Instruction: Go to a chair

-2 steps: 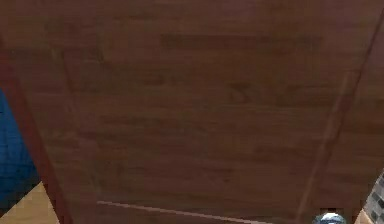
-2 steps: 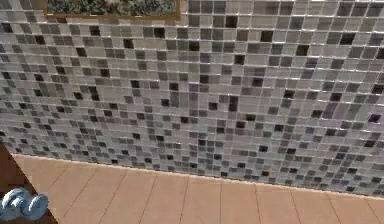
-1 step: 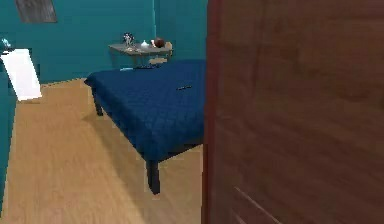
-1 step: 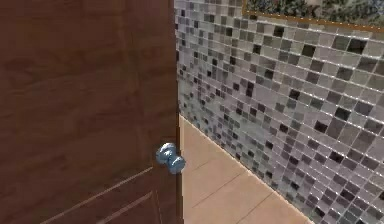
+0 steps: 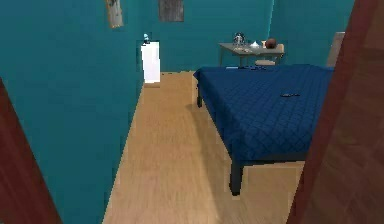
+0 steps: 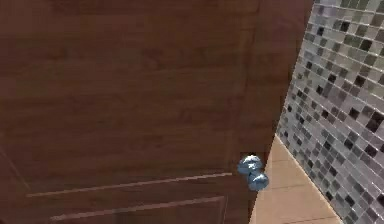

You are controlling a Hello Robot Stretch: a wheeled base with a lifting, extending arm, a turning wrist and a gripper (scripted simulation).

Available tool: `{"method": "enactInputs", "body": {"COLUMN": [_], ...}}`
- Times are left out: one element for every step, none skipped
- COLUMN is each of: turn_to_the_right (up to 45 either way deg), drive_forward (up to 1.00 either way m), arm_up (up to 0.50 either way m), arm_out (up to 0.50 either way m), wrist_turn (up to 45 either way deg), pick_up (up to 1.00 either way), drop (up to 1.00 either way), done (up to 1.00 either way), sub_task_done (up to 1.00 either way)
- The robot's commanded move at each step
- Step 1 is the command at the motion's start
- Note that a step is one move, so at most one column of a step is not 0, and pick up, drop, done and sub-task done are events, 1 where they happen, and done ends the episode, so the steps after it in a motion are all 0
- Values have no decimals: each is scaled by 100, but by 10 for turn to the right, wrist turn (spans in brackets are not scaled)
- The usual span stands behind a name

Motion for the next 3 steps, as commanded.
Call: {"method": "enactInputs", "body": {"turn_to_the_right": [0,-30,0], "drive_forward": [100,0,100], "arm_up": [0,0,0], "arm_out": [0,0,0], "wrist_turn": [0,0,0], "pick_up": [0,0,0], "drop": [0,0,0], "done": [0,0,0], "sub_task_done": [0,0,0]}}
